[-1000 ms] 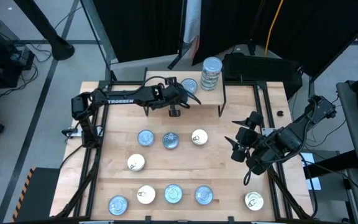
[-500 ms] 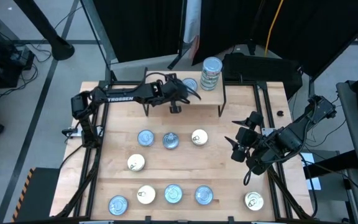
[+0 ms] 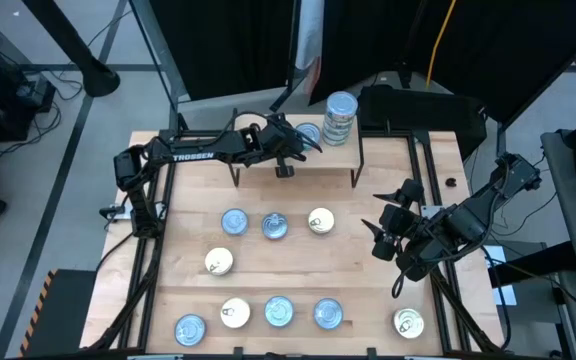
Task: Stack canned seafood by type on shelf
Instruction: Put the blue tuna can on the shelf, then stack the blue tuna can on top of the other blue tuna can on the shelf
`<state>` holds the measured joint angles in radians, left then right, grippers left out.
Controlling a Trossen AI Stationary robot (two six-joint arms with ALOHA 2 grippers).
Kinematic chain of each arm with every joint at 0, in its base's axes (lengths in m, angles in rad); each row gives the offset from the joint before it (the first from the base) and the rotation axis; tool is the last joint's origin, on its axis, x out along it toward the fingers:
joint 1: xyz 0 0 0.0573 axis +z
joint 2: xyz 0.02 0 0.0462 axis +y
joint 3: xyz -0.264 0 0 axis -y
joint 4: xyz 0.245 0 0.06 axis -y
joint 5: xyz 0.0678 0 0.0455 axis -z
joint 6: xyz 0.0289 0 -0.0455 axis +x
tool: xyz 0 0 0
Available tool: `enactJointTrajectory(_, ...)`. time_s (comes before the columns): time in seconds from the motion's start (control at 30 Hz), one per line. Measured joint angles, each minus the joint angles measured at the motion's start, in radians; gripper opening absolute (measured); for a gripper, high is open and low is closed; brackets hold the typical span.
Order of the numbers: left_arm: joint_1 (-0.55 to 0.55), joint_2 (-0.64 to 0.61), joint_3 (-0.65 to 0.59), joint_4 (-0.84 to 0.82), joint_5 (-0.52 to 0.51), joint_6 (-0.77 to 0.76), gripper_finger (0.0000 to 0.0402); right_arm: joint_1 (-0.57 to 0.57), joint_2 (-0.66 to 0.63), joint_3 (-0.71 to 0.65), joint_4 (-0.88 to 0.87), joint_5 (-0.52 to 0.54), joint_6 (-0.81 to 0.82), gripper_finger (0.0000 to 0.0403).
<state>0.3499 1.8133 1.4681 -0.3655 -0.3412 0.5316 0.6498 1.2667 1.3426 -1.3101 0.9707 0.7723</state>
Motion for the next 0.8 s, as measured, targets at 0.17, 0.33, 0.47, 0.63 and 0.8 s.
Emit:
enactJointTrajectory(0.17,0.016,0.000,0.000,0.000,0.015,0.000,0.0008,0.000,0.000,0.000,0.000,-0.002,0.001,0.0302)
enactJointTrajectory(0.33,0.030,0.018,0.002,0.024,0.037,0.008,0.0008,0.000,0.000,0.000,0.002,-0.004,0.001,0.0302)
enactJointTrajectory(0.47,0.032,0.050,0.001,0.035,0.002,0.035,0.0008,0.000,0.000,0.000,0.004,-0.006,0.001,0.0302)
enactJointTrajectory(0.63,0.031,0.055,0.000,0.057,-0.056,0.062,0.0008,0.000,0.000,0.000,0.004,-0.006,0.001,0.0302)
enactJointTrajectory(0.8,0.029,0.055,0.001,0.061,-0.083,0.087,0.0008,0.000,0.000,0.000,0.003,-0.005,0.000,0.0302)
